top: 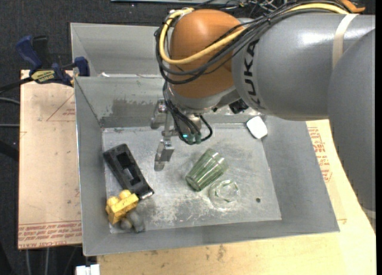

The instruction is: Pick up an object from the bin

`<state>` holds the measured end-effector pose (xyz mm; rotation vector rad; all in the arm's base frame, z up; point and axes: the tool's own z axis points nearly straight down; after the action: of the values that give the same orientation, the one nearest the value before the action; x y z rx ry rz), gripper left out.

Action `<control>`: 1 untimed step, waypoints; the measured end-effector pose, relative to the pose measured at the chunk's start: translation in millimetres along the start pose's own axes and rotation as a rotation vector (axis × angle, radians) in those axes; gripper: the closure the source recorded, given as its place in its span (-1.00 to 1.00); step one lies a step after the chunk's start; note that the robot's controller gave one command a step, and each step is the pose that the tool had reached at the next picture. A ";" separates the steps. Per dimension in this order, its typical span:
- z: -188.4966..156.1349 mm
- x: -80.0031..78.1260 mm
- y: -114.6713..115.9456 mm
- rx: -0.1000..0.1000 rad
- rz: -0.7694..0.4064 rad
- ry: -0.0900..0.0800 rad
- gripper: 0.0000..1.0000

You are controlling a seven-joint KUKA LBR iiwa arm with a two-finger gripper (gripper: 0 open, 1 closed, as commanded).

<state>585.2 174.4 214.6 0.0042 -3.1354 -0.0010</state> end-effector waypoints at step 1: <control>-3.7 -1.7 -0.7 -0.001 0.002 -0.007 -1.00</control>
Offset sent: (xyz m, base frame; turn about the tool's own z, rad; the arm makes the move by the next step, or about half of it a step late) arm -0.0802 0.0146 -0.1313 -0.0660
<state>586.9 173.8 218.3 0.0010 -3.1424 -0.0025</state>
